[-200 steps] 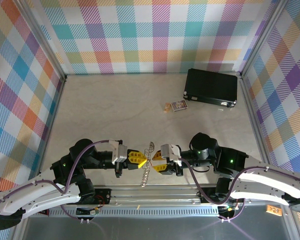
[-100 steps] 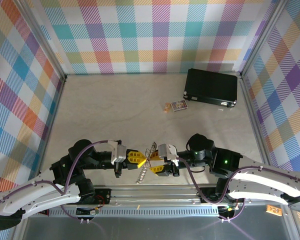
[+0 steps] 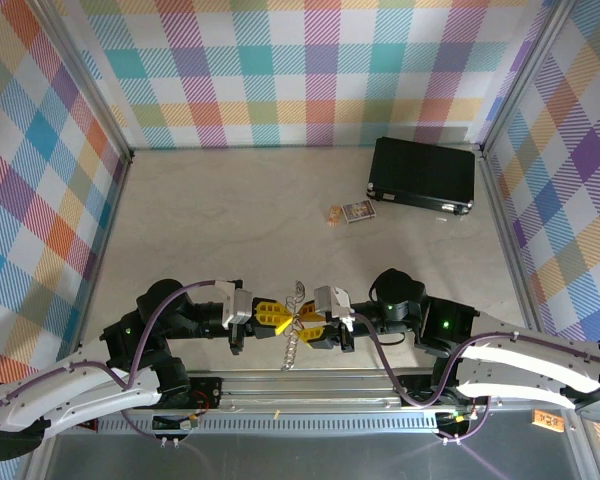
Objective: Put the keys on the keyring
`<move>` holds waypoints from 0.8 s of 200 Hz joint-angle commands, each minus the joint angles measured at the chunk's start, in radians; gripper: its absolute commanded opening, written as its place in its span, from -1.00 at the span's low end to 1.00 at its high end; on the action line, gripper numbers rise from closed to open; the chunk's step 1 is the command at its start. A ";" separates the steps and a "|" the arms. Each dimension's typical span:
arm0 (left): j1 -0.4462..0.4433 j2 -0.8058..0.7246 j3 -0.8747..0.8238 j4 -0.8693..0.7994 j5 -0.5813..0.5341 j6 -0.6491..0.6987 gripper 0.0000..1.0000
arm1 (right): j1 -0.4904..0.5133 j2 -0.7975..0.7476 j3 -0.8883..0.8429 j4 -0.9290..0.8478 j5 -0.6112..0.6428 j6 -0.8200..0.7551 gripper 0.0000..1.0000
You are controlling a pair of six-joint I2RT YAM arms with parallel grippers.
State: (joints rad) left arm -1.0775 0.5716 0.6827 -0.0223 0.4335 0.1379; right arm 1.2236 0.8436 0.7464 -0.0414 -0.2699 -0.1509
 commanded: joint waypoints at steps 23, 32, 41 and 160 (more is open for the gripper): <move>0.002 -0.013 -0.016 0.065 -0.004 -0.011 -1.00 | 0.004 -0.004 -0.017 0.060 0.006 0.012 -0.60; 0.002 -0.013 -0.015 0.064 -0.007 -0.011 -1.00 | 0.003 -0.006 -0.018 0.059 0.010 0.011 -0.65; 0.002 -0.015 -0.015 0.061 -0.010 -0.011 -1.00 | 0.004 -0.011 -0.020 0.057 0.017 0.009 -0.68; 0.002 0.014 -0.005 -0.004 -0.043 0.017 -1.00 | 0.004 -0.048 0.036 -0.082 0.095 -0.059 -1.00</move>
State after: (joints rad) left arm -1.0775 0.5816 0.6701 -0.0525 0.3988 0.1440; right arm 1.2236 0.8124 0.7425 -0.0940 -0.1925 -0.1818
